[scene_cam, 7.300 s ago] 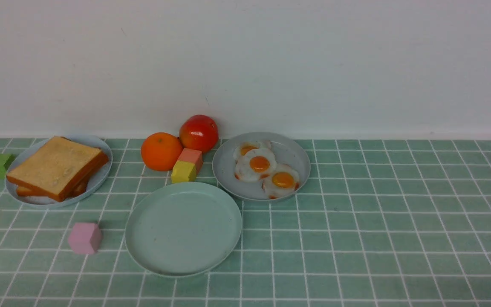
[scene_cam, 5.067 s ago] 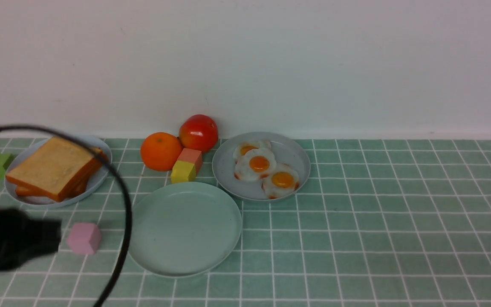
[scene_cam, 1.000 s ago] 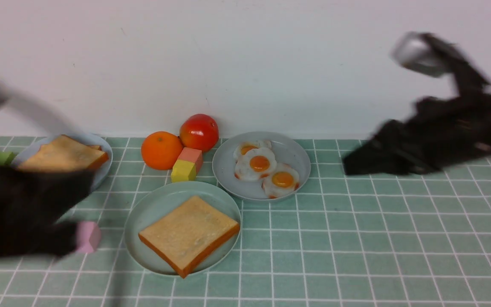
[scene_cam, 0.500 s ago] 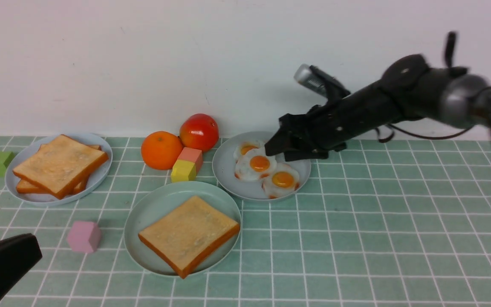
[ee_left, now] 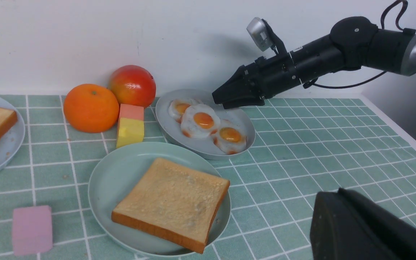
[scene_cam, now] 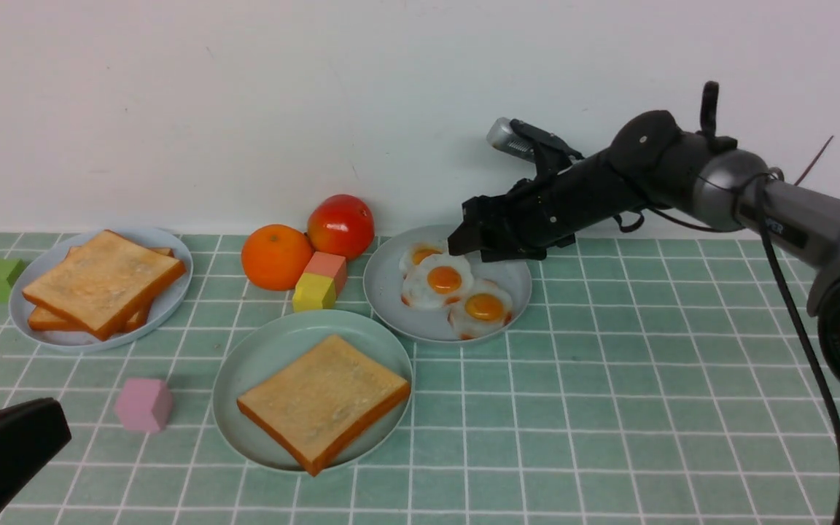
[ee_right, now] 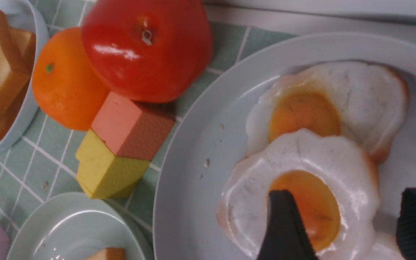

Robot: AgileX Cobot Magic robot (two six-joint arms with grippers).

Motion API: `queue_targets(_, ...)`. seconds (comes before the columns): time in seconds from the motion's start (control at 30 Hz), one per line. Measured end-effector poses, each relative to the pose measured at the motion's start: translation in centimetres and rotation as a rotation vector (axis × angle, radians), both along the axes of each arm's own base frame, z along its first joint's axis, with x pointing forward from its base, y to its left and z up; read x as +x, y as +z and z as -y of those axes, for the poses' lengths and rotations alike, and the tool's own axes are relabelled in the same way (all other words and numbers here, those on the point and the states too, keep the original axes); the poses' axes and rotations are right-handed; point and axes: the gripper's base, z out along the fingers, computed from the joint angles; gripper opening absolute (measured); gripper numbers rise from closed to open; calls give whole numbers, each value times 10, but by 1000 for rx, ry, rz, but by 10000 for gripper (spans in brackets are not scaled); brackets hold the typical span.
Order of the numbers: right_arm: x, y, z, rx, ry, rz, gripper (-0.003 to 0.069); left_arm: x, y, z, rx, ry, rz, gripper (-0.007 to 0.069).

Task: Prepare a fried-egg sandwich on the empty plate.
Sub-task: Use the right arm to grab a fried egg

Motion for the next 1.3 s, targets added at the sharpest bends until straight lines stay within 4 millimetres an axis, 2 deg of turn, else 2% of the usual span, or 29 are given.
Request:
queue_targets(0.27,-1,-19,-10,-19,12,-20,424,0,0,0,0,0,0,-13)
queue_targets(0.67,1,-28,-12,-13,-5,-23,419,0,0,0,-2,0,-1,-13)
queue_targets(0.77,2,-28,-12,-7,-9,-22,391,0,0,0,-8,2,-5,-13)
queue_targets(0.83,3,-29,-12,-7,-13,-20,329,0,0,0,-13,3,-8,-13)
queue_targets(0.87,3,-29,-12,-7,-13,-20,323,0,0,0,-13,3,-8,-13)
queue_targets(1.07,5,-28,-8,-3,-32,-15,100,0,0,0,-15,3,-9,-13)
queue_targets(1.2,5,-26,-6,0,-31,-18,82,0,0,0,-15,3,-10,-10)
queue_targets(1.3,2,-9,-4,8,-15,-7,69,0,0,0,-13,5,-13,-9)
